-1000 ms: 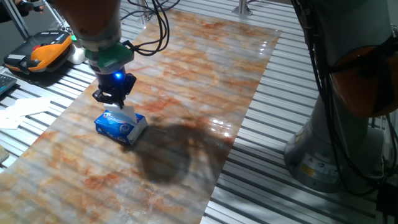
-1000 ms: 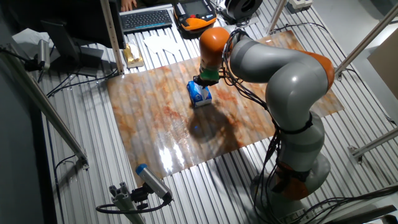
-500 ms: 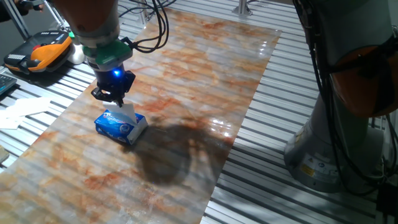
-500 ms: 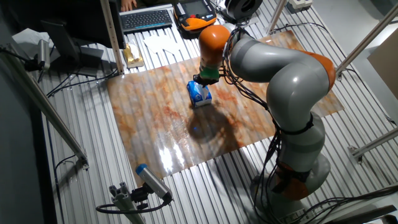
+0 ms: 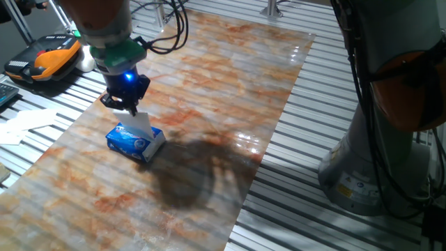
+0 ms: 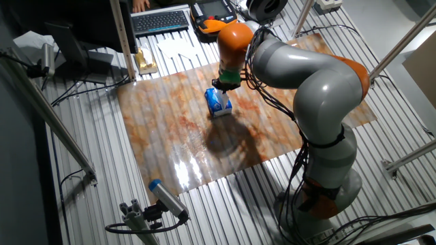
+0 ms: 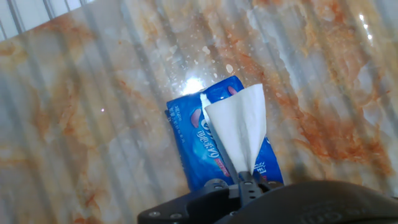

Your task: Pull out a napkin

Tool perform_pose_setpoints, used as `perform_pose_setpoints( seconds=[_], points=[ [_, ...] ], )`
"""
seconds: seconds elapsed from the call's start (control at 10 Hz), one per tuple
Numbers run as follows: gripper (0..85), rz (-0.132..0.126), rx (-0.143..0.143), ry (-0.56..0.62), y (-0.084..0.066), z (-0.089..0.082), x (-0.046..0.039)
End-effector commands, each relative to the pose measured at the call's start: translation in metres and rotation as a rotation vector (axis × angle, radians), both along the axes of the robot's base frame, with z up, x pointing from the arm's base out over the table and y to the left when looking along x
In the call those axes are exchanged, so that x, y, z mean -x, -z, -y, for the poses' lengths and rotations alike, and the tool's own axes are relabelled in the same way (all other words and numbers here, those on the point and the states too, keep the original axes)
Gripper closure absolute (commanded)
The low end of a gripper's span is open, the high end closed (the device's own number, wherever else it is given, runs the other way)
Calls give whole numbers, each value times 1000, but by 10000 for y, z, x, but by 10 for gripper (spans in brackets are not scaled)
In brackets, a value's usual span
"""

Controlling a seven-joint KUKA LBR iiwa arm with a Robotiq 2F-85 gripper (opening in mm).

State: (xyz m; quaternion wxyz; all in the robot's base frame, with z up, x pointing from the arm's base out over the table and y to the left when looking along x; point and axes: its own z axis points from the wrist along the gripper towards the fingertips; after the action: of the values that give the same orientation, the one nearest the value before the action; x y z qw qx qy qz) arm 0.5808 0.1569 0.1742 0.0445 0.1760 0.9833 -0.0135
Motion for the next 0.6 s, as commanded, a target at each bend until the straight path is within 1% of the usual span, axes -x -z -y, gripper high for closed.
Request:
perform_pose_setpoints(
  seconds=[0.0,0.3,0.5],
  points=[
    [850,-4,2,3,-60,-12,-10],
    [850,-7,6,2,-148,-8,-22],
    [850,-14,4,-7,-248,42,-47]
  ],
)
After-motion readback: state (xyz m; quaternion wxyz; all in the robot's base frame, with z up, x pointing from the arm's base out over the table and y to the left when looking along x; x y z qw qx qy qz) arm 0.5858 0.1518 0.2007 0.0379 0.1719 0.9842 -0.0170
